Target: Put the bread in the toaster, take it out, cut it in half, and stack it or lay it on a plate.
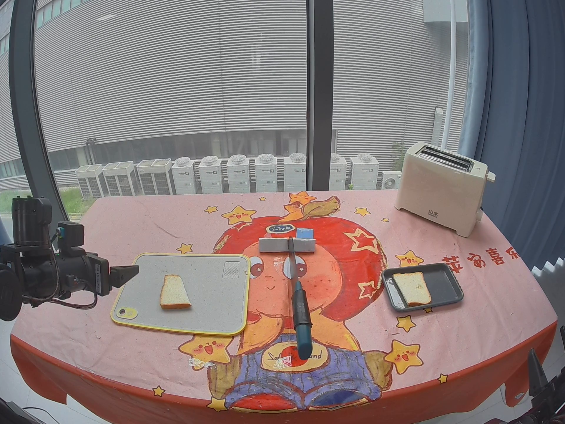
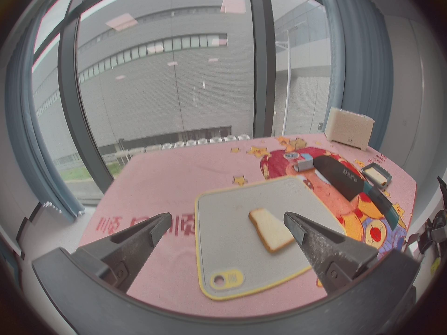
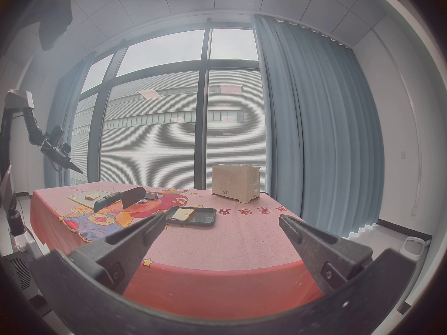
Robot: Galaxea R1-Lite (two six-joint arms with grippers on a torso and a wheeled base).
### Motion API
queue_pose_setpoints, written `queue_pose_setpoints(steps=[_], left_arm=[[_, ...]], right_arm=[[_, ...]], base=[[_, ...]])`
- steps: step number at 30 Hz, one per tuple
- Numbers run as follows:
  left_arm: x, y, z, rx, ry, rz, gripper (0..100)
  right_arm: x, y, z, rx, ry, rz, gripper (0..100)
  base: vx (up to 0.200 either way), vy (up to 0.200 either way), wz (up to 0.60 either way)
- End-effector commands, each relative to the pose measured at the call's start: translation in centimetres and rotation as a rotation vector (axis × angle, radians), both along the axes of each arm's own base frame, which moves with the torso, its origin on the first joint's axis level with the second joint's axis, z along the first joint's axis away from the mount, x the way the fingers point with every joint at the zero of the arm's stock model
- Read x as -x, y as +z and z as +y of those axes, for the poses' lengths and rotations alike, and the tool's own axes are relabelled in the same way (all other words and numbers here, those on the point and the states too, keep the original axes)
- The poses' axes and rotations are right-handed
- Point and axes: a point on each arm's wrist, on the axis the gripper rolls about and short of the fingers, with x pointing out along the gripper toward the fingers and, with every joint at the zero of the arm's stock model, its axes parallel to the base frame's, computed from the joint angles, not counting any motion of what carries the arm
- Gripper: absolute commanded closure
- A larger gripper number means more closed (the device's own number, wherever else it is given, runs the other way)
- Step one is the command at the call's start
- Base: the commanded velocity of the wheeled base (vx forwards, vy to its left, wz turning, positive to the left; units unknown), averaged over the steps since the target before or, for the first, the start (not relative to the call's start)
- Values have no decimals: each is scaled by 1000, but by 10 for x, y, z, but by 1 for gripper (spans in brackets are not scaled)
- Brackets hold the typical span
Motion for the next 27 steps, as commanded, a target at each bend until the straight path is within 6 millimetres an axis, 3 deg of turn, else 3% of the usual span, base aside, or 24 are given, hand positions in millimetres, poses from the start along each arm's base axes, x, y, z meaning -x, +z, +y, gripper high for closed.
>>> queue_pose_setpoints(steps=[1, 13, 18, 27], left_arm=[[-3, 8, 0, 8, -4, 32, 0], [-17, -8, -1, 54, 26, 108, 0], [-22, -18, -13, 49, -21, 144, 0], [-28, -33, -14, 27, -11, 197, 0]], right_arm=[[0, -5, 0, 0, 0, 4, 0], [0, -5, 0, 0, 0, 4, 0], [0, -5, 0, 0, 0, 4, 0], [0, -5, 0, 0, 0, 4, 0]], base=[[0, 0, 0], [0, 0, 0], [0, 0, 0], [0, 0, 0]])
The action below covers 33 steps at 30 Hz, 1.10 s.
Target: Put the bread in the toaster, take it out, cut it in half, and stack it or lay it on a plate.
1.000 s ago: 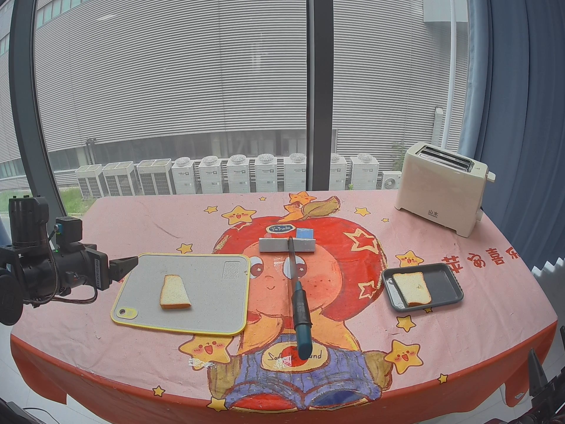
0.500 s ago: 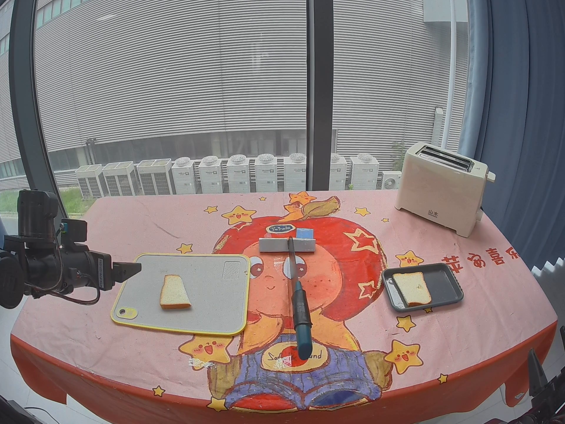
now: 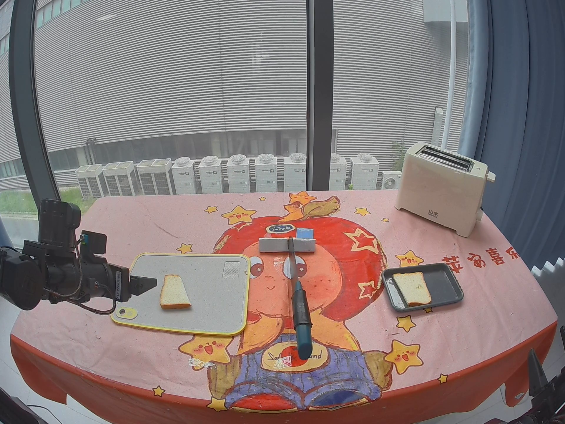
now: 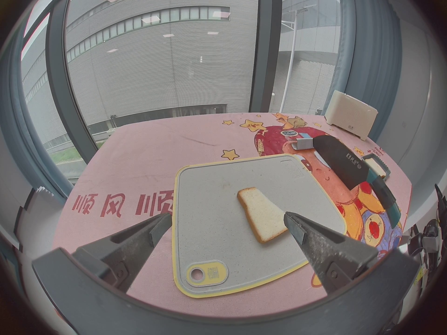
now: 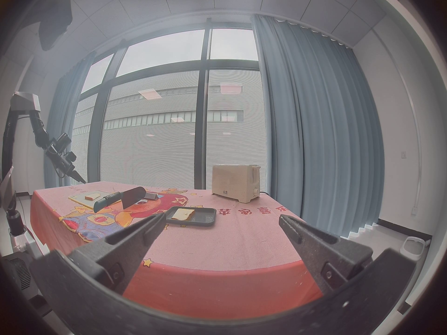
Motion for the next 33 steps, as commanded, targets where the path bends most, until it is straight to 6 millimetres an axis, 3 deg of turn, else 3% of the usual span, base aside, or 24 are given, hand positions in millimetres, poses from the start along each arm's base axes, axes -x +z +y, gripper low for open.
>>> queue_pose_setpoints(steps=[1, 8, 33], left_arm=[[-6, -12, 0, -16, 8, 43, 0], [-14, -25, -12, -57, 6, 53, 0], [-27, -50, -14, -102, 42, 53, 0]], right_arm=[[0, -5, 0, 0, 0, 4, 0], [0, -5, 0, 0, 0, 4, 0], [0, -5, 0, 0, 0, 4, 0]], base=[[0, 0, 0], [0, 0, 0], [0, 0, 0]])
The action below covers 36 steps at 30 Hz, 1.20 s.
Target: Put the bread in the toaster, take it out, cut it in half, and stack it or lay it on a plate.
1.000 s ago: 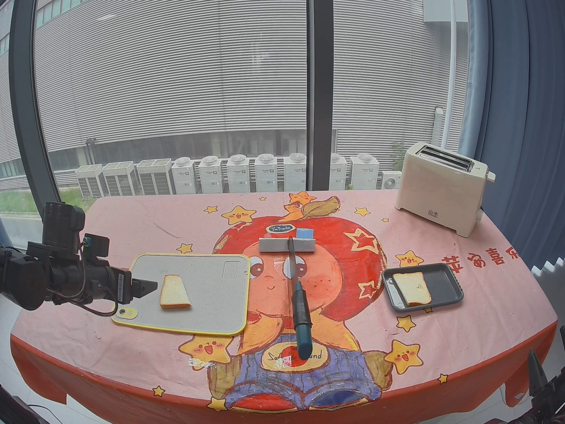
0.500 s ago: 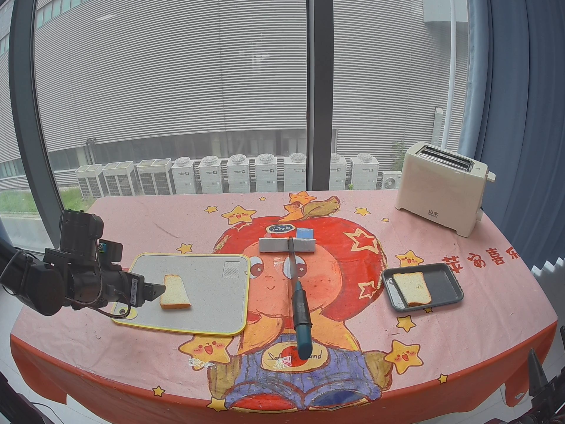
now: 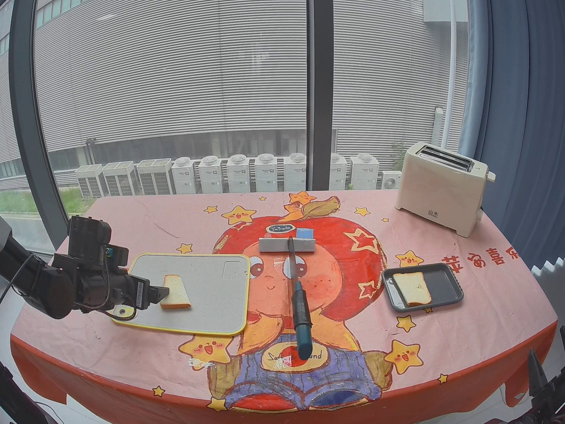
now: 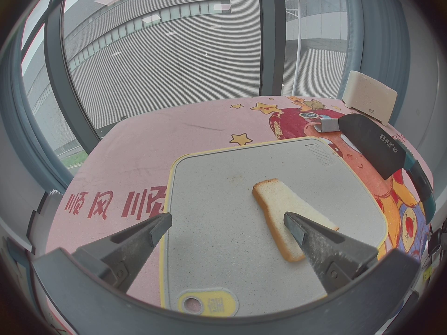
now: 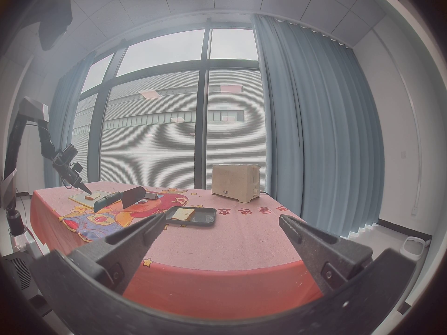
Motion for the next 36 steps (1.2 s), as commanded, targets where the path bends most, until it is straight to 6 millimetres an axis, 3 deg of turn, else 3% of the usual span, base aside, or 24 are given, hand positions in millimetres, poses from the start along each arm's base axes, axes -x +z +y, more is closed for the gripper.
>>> queue_pose_setpoints(steps=[1, 33, 34, 36], left_arm=[[0, -8, 0, -4, -3, 29, 0], [3, -11, -1, 24, 21, 46, 0], [3, -11, -1, 24, 21, 43, 100], [2, -11, -1, 24, 22, 43, 100]], right_arm=[[0, -5, 0, 0, 0, 4, 0], [0, -5, 0, 0, 0, 4, 0], [0, -5, 0, 0, 0, 4, 0], [0, -5, 0, 2, 0, 4, 0]], base=[[0, 0, 0], [0, 0, 0], [0, 0, 0], [0, 0, 0]])
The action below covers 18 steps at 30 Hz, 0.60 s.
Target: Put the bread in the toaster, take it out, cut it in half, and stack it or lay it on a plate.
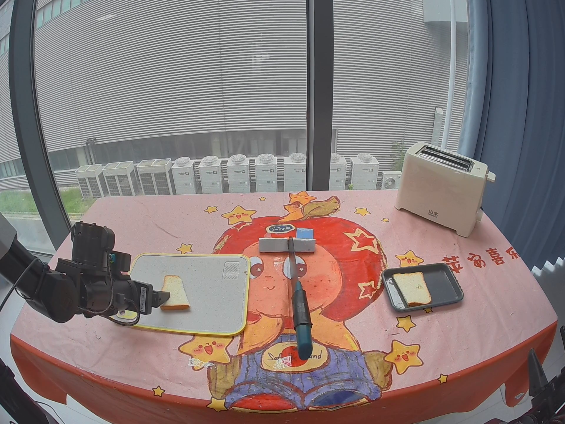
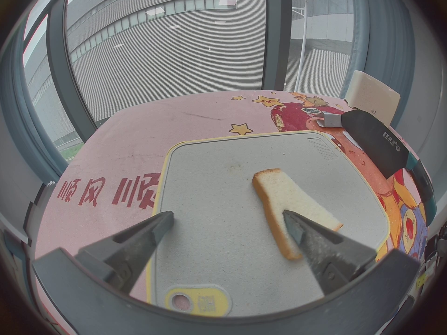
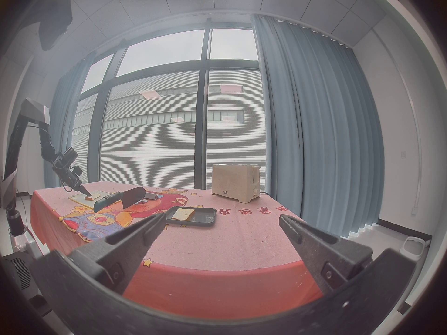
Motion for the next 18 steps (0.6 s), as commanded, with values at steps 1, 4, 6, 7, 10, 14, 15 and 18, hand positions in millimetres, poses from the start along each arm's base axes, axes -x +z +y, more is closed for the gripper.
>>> queue_pose_setpoints(steps=[1, 4, 6, 7, 10, 14, 15, 18], left_arm=[[0, 0, 0, -4, 1, 2, 100], [1, -1, 0, -8, -1, 6, 100], [1, -1, 0, -13, 5, 1, 100], [2, -1, 0, -15, 5, -1, 100], [2, -1, -4, -19, -7, -17, 100], [2, -2, -5, -19, -8, -23, 100], [2, -2, -5, -19, -8, -23, 100], [2, -1, -5, -17, -7, -26, 100]], right_arm=[[0, -5, 0, 0, 0, 4, 0], [0, -5, 0, 0, 0, 4, 0], [0, -5, 0, 0, 0, 4, 0], [0, -5, 0, 0, 0, 4, 0], [0, -5, 0, 0, 0, 4, 0], [0, -5, 0, 0, 0, 4, 0], [0, -5, 0, 0, 0, 4, 0], [0, -5, 0, 0, 0, 4, 0]], base=[[0, 0, 0], [0, 0, 0], [0, 0, 0], [0, 0, 0], [0, 0, 0], [0, 0, 0], [0, 0, 0], [0, 0, 0]])
